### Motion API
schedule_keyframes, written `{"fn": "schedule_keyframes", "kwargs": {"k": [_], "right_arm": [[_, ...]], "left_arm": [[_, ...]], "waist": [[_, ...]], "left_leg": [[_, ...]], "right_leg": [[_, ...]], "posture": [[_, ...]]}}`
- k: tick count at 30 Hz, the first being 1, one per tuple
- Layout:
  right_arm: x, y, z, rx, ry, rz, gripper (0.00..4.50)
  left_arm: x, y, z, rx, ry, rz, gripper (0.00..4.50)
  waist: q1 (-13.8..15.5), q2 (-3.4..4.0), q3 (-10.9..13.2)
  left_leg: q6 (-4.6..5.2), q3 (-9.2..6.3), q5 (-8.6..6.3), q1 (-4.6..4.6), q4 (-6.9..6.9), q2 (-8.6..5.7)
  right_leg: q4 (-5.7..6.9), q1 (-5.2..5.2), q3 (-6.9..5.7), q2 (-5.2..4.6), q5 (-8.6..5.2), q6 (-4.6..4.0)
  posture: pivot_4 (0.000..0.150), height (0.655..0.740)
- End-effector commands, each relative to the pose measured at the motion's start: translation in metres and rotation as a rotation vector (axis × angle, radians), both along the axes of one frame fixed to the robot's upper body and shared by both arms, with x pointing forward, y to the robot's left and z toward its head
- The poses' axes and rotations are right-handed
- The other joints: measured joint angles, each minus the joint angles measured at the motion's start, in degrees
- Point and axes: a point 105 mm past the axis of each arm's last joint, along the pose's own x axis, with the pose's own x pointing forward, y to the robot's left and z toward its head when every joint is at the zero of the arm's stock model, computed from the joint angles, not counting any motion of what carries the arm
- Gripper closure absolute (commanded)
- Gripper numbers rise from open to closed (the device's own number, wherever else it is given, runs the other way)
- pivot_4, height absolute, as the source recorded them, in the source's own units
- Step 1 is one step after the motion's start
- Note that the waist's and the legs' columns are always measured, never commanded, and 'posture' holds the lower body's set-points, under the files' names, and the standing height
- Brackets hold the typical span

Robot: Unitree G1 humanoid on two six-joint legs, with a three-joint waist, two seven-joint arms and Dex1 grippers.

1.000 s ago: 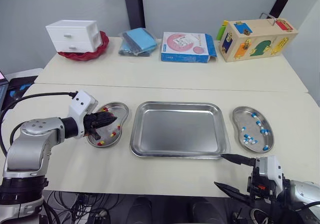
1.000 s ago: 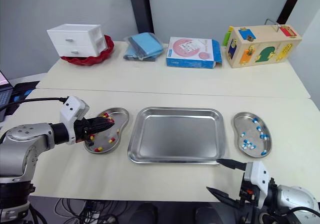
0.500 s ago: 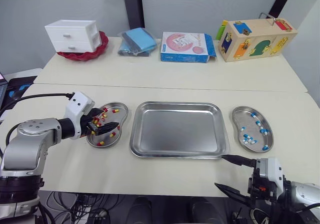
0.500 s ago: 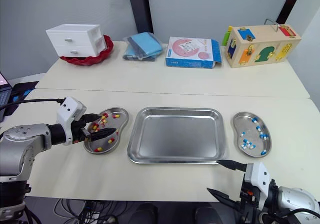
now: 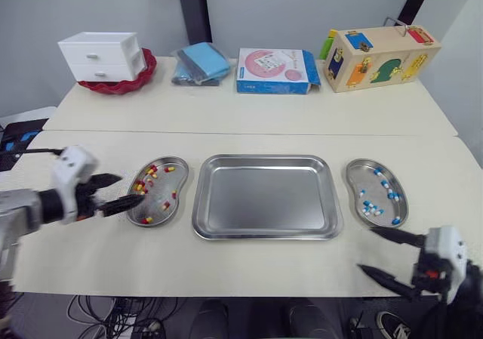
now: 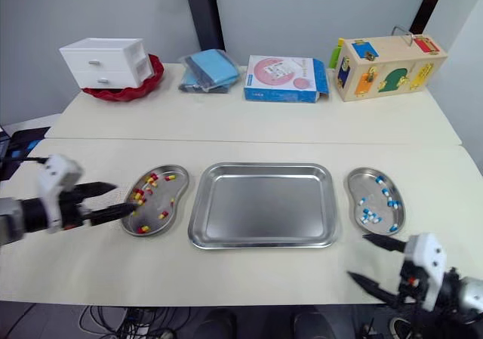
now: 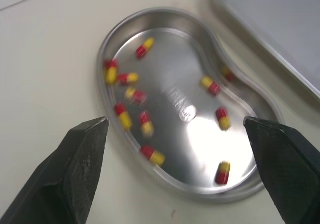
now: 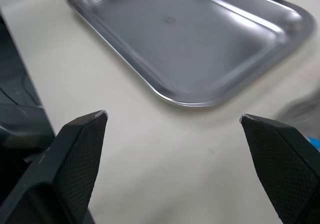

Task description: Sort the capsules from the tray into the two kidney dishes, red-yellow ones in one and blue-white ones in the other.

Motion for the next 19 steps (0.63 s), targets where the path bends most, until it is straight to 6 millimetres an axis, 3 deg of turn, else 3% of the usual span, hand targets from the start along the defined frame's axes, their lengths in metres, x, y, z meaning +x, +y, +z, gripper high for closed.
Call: {"fn": "schedule_keyframes", "kwargs": {"k": [1, 8, 10, 19], "right_arm": [[0.003, -0.027, 0.013, -0.059, 0.027, -0.052, 0.00], [0.022, -0.090, 0.029, -0.212, 0.102, -0.168, 0.00], [0.029, -0.101, 0.031, -0.249, 0.104, -0.182, 0.00], [0.042, -0.108, 0.035, -0.263, 0.082, -0.171, 0.00]], "left_arm": [[-0.015, 0.027, 0.011, 0.055, -0.013, 0.043, 0.02], [-0.046, 0.070, -0.002, 0.121, 0.038, 0.175, 0.02], [-0.047, 0.073, -0.003, 0.124, 0.033, 0.191, 0.02], [-0.044, 0.069, -0.007, 0.108, 0.014, 0.189, 0.02]], "waist": [[0.0, -0.02, 0.0], [0.0, -0.17, 0.1], [-0.1, -0.18, 0.1], [-0.4, -0.14, 0.2]], "left_leg": [[0.00, 0.00, 0.00, 0.00, -0.01, 0.01], [0.01, 0.10, -0.01, -0.01, -0.02, 0.00], [0.01, 0.18, -0.01, 0.00, -0.01, 0.00], [0.01, 0.19, -0.02, -0.07, -0.08, 0.01]], "right_leg": [[-0.01, -0.01, 0.00, 0.01, 0.00, 0.00], [-0.05, -0.06, 0.09, 0.00, -0.02, -0.01], [-0.06, -0.07, 0.17, -0.01, -0.01, 0.00], [-0.07, -0.15, 0.18, -0.01, -0.01, -0.01]], "posture": [[0.150, 0.7400], [0.150, 0.7400], [0.150, 0.7400], [0.150, 0.7400]]}}
